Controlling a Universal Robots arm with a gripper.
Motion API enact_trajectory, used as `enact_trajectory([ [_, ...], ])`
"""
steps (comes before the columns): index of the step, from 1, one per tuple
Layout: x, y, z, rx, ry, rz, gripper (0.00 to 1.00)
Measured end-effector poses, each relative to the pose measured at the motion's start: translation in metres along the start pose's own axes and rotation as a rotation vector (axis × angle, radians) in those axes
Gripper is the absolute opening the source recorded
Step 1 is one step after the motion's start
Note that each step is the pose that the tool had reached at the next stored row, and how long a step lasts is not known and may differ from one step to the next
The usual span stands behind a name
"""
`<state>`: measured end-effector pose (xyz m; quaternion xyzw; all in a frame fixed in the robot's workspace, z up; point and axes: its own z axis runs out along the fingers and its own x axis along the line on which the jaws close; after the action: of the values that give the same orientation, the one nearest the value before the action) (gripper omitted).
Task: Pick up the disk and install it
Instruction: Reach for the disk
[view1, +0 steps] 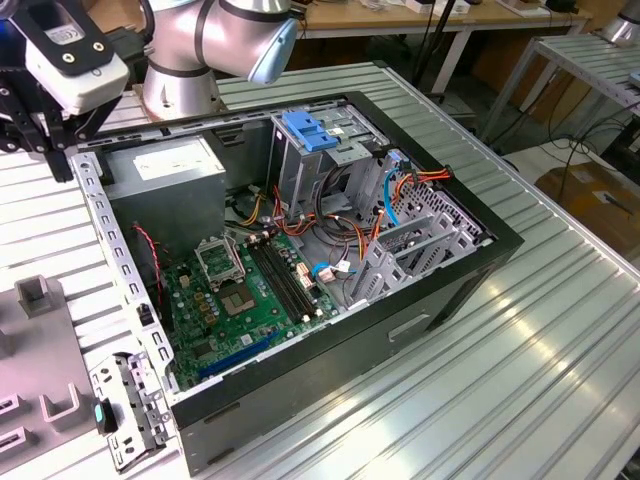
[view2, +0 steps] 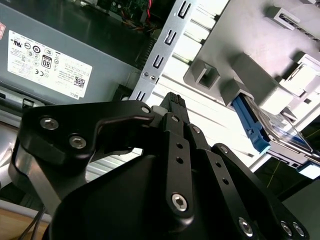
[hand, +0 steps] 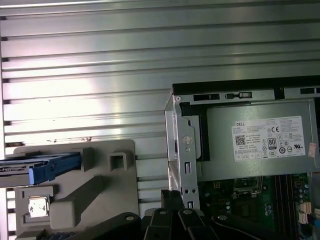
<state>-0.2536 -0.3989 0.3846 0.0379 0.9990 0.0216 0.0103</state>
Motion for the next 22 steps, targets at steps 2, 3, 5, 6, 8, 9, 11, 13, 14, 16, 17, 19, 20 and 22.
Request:
enact_trajectory([
  [2,0.0019,-0.0002,0.0001,0.0,0.0002,0.0,0.11],
  [3,0.003,-0.0002,0.0002,0.0,0.0002,0.0,0.11],
  [5,0.0055,-0.0005,0.0004,0.0,0.0004,0.0,0.11],
  [6,0.0067,-0.0005,0.0005,0.0001,0.0005,0.0,0.11],
  [8,0.009,-0.0007,0.0007,0.0,0.0006,0.0,0.11],
  [9,0.01,-0.0008,0.0007,0.0,0.0007,0.0,0.11],
  [11,0.0122,-0.001,0.0009,0.0,0.0008,0.0,0.11],
  [13,0.0142,-0.0011,0.001,0.0001,0.0009,0.0,0.11],
  [14,0.0153,-0.0012,0.0011,0.0,0.0009,0.0,0.11],
  [16,0.0172,-0.0014,0.0012,0.0001,0.001,0.0,0.11],
  [17,0.0183,-0.0015,0.0013,0.0001,0.0011,0.0,0.11],
  [19,0.0205,-0.0016,0.0014,0.0001,0.0012,0.0,0.11],
  [20,0.0215,-0.0017,0.0014,0.0001,0.0012,0.0,0.11],
  [22,0.0236,-0.0019,0.0015,0.0001,0.0013,0.0,0.11],
])
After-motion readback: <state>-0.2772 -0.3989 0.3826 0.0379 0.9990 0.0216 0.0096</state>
